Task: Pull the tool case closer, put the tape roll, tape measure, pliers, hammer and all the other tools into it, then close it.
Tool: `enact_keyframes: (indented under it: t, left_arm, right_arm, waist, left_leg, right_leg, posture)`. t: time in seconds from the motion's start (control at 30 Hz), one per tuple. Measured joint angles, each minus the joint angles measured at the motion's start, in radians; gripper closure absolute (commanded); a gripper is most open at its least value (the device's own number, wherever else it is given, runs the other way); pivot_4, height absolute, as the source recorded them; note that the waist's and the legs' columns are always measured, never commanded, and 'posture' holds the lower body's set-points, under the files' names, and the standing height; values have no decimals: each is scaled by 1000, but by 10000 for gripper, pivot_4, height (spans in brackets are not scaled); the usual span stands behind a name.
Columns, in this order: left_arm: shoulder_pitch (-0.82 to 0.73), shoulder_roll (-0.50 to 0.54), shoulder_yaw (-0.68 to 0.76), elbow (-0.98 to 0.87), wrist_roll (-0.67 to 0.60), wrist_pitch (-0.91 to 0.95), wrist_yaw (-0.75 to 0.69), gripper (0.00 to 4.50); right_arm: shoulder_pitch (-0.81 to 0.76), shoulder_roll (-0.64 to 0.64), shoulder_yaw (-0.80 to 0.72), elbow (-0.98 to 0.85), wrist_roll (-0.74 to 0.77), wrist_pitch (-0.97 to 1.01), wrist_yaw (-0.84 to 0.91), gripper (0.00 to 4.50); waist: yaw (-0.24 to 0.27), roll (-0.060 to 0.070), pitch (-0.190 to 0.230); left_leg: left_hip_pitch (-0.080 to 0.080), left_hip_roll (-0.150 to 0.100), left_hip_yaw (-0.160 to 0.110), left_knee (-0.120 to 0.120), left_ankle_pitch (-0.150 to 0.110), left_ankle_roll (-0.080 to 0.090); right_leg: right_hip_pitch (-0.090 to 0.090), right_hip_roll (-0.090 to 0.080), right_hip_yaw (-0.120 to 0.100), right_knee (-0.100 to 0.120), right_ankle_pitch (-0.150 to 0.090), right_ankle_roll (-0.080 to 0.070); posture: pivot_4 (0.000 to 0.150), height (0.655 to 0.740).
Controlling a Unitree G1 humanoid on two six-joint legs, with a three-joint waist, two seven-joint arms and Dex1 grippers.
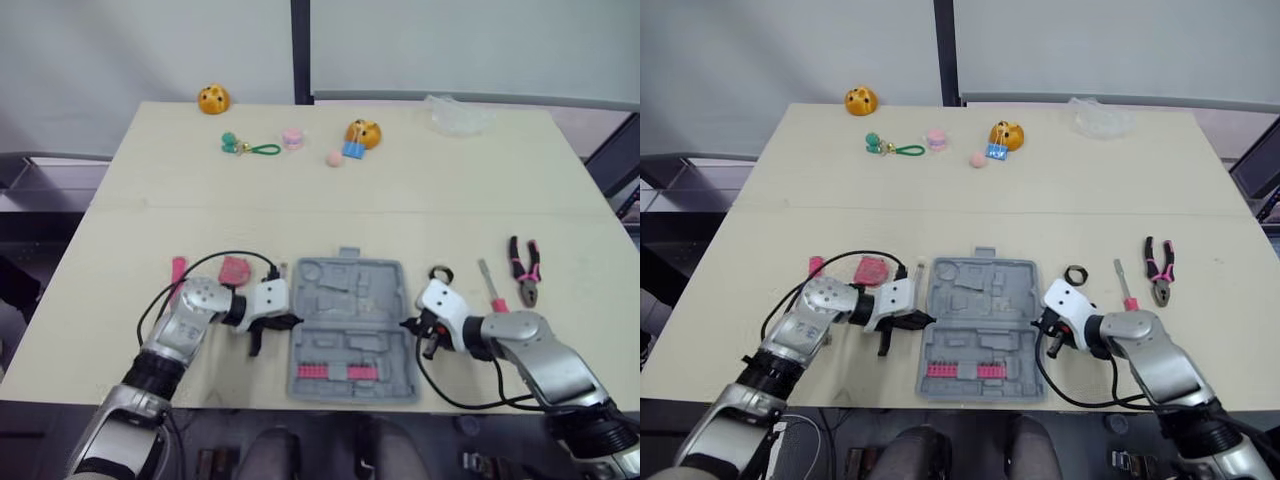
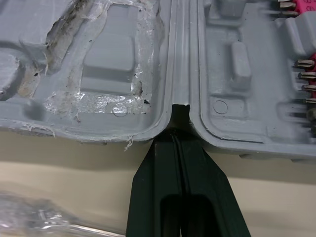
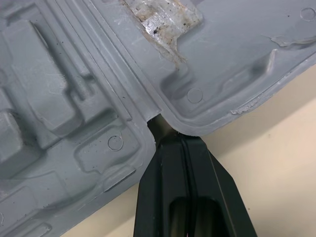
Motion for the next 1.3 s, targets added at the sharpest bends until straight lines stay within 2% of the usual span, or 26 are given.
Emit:
enact_keyframes:
  t: [0.8, 1.3]
  left_arm:
    - [141, 66, -47, -254, -23, 160, -13, 44797]
    - [134, 64, -66, -246, -27, 139, -3, 44797]
  right_arm:
    - [103, -52, 0, -127, 13, 51, 44, 45000]
    - [120, -62, -4, -148, 22, 78, 44, 45000]
  waist:
    - [2, 1, -1]
    - [4, 1, -1]
  left_leg:
    - [1, 0, 0, 0, 0, 0]
    - [1, 0, -1, 0, 0, 0]
  right_leg:
    - [1, 0, 1, 0, 0, 0]
    - [1, 0, 1, -1, 0, 0]
  posture:
    - [1500, 7400]
    - [1500, 7400]
